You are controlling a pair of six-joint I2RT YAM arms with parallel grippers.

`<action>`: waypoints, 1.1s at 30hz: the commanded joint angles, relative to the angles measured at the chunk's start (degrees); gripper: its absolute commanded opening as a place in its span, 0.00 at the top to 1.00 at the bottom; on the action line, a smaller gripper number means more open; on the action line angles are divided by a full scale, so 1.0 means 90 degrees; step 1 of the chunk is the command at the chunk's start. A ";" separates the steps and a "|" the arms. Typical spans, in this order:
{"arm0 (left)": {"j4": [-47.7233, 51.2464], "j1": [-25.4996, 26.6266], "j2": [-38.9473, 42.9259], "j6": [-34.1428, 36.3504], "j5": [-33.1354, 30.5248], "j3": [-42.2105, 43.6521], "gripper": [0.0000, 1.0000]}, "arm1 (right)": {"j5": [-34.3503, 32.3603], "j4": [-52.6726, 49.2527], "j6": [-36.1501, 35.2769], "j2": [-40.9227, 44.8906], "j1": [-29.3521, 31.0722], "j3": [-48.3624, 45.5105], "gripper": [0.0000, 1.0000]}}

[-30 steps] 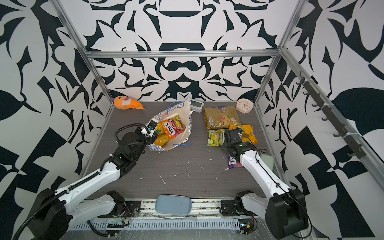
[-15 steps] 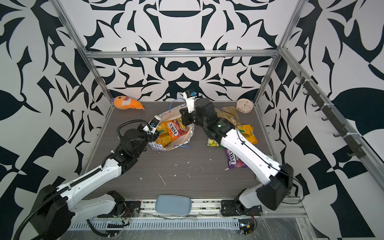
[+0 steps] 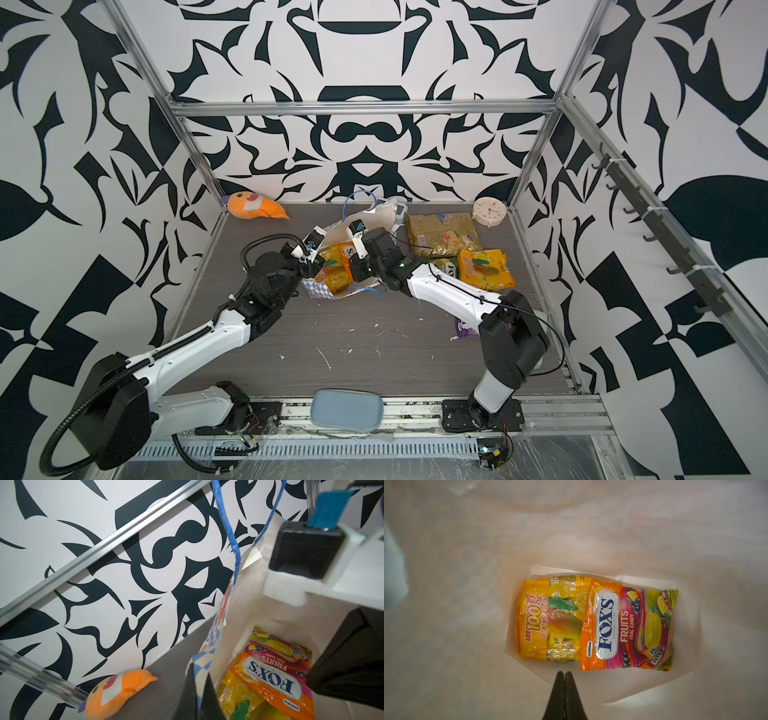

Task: Take the snacks out of the paper bag
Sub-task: 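Raise the right gripper and swing it back over the bag opening, then lower the right gripper into the bag toward the orange FOX'S Fruits pack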

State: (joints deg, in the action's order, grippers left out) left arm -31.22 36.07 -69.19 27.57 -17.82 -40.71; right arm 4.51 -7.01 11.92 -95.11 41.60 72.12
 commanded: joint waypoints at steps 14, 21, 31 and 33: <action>-0.1621 0.0044 -0.0010 0.0595 0.0522 -0.0469 1.00 | -0.2070 -0.0148 0.0362 -0.1790 -0.0013 0.1788 1.00; -0.1665 0.0043 0.0374 0.0832 0.0756 -0.0100 1.00 | -0.2241 -0.0064 0.0362 -0.2128 -0.0338 0.2799 0.99; -0.2180 0.0044 0.0468 0.0899 0.0382 0.0455 1.00 | -0.1888 0.0315 -0.0270 -0.3025 -0.0405 0.4146 0.95; -0.2206 0.0045 0.0435 0.0808 0.0269 0.0547 1.00 | -0.1881 0.0204 -0.0216 -0.3084 -0.0404 0.4234 0.93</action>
State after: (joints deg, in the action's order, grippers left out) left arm -43.11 35.90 -67.72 34.79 -16.53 -36.91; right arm -10.44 -9.63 8.40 -124.49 40.64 105.71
